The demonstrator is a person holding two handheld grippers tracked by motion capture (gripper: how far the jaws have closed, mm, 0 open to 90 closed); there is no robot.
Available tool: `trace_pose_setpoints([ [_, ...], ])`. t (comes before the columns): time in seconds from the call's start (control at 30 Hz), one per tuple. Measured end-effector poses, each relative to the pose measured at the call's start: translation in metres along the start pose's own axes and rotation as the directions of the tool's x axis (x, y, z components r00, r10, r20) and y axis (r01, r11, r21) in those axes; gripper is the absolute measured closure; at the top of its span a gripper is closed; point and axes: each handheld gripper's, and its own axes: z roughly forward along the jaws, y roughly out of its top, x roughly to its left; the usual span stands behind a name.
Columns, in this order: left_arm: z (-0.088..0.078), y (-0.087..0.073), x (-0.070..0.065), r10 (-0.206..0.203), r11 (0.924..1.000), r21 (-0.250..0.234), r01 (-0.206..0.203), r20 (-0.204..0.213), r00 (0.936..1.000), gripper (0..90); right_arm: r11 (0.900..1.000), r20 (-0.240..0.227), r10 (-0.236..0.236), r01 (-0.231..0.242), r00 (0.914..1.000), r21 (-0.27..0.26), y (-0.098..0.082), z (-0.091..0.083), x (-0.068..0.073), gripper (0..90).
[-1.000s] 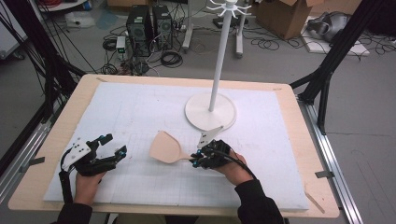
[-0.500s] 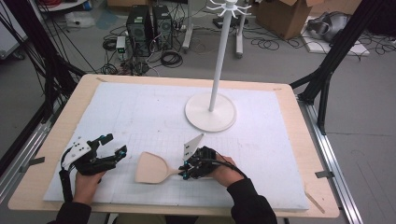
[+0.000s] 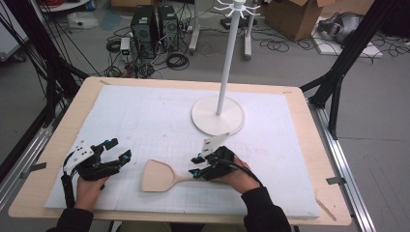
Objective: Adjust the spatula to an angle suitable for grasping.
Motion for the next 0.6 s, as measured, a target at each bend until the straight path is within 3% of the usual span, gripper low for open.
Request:
trace_pose_setpoints([
  [0.1,0.001,0.005,-0.002,0.031,0.999,0.032,-0.032,0.026,0.9992,26.0,0.994,0.095,0.08,-0.073,0.9923,-0.076,-0.015,-0.028,0.001,50.4],
  [0.13,0.001,0.005,-0.002,0.031,0.999,0.032,-0.032,0.026,0.9992,26.6,0.99,0.126,0.107,-0.094,0.9862,-0.101,-0.021,-0.036,0.0,49.6],
  [0.23,0.004,0.019,-0.01,0.085,0.9945,0.053,-0.09,0.104,0.991,28.6,0.979,0.208,0.177,-0.149,0.962,-0.143,-0.038,-0.058,0.001,43.0],
  [0.3,0.01,0.026,-0.018,0.114,0.9883,0.081,-0.129,0.171,0.9788,32.1,0.975,0.271,0.206,-0.173,0.9401,-0.142,-0.05,-0.069,0.002,35.6],
  [0.37,0.018,0.032,-0.025,0.129,0.9816,0.107,-0.158,0.236,0.9631,33.6,0.968,0.324,0.241,-0.201,0.915,-0.153,-0.062,-0.079,0.004,33.9],
  [0.4,0.018,0.032,-0.025,0.129,0.9816,0.107,-0.158,0.236,0.9631,34.4,0.962,0.34,0.262,-0.219,0.9033,-0.16,-0.068,-0.083,0.005,31.9],
  [0.43,0.026,0.038,-0.032,0.14,0.9767,0.119,-0.179,0.277,0.9506,34.3,0.957,0.357,0.28,-0.232,0.8913,-0.173,-0.074,-0.087,0.006,29.8],
  [0.47,0.026,0.038,-0.032,0.14,0.9767,0.119,-0.179,0.277,0.9506,34.2,0.957,0.357,0.28,-0.232,0.8913,-0.173,-0.074,-0.087,0.006,29.8],
  [0.5,0.034,0.043,-0.041,0.154,0.9704,0.13,-0.204,0.318,0.9354,33.6,0.947,0.378,0.315,-0.26,0.8705,-0.19,-0.085,-0.093,0.007,28.5],
  [0.53,0.034,0.043,-0.041,0.154,0.9704,0.13,-0.204,0.318,0.9354,32.9,0.947,0.378,0.315,-0.26,0.8705,-0.19,-0.085,-0.093,0.007,28.5],
  [0.57,0.042,0.049,-0.053,0.187,0.9577,0.141,-0.251,0.36,0.9142,32.2,0.942,0.399,0.33,-0.273,0.8553,-0.194,-0.094,-0.098,0.01,27.5],
  [0.6,0.047,0.051,-0.059,0.2,0.9508,0.146,-0.273,0.383,0.902,31.6,0.94,0.411,0.336,-0.275,0.8477,-0.2,-0.098,-0.1,0.01,26.4],
])
